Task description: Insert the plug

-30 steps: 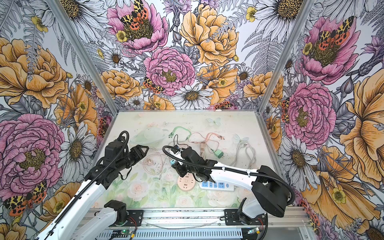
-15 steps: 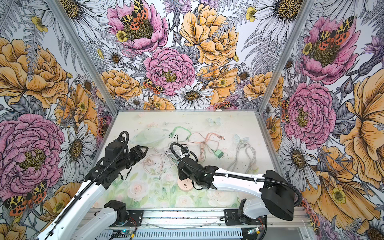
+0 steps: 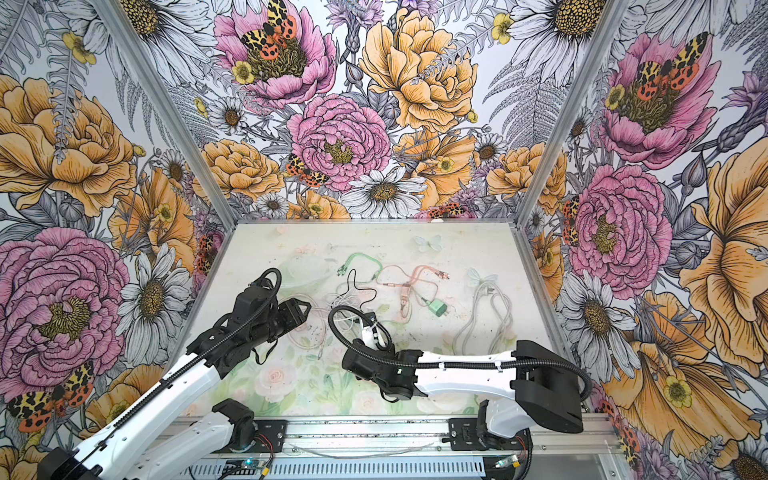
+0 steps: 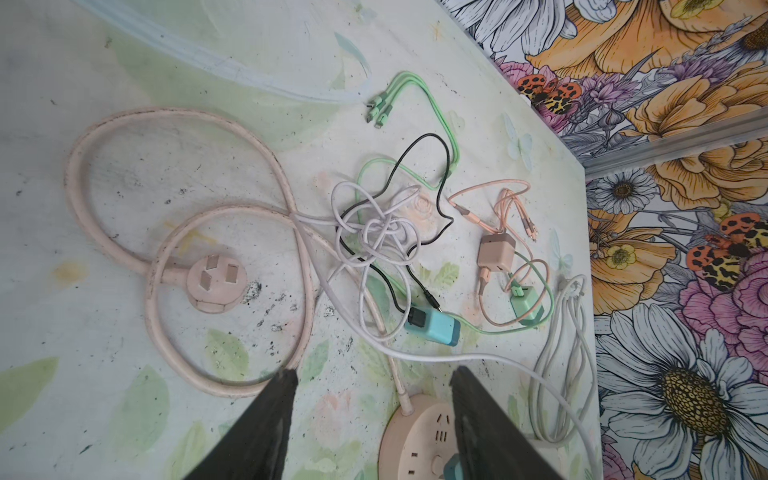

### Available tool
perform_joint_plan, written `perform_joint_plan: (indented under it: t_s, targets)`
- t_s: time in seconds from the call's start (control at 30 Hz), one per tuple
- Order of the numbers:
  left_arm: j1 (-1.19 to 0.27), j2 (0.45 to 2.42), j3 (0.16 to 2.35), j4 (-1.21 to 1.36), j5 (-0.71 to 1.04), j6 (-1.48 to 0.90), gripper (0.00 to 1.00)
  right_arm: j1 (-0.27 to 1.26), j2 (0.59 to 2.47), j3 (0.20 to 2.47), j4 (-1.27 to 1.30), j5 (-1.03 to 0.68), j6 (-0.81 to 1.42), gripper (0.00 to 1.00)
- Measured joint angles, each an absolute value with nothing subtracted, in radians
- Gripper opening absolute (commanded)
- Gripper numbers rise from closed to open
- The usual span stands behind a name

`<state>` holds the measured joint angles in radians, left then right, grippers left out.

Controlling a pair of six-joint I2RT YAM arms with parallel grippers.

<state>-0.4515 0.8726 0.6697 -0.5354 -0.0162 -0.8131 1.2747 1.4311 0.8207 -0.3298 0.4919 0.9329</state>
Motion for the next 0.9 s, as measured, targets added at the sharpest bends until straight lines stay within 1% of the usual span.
perform_joint_plan:
  t_s: [0.17,0.43,0.9]
  targets:
    - [-0.454,0.873,0.670,-0.536,-0.030,-0.839,0.62,1.315,1.451,0.845,-0.361,0.554,1.003,0.00]
    - [-0.454,0.890,0.670,-0.536,-0.035,-0.858,0.61,1.377,1.562,0.911,-0.366,0.635,1.084,0.00]
    - [-0.454,0.888,0.676,-0.559,-0.034,-0.865,0.60,1.384,1.568,0.892,-0.387,0.715,1.194,0.00]
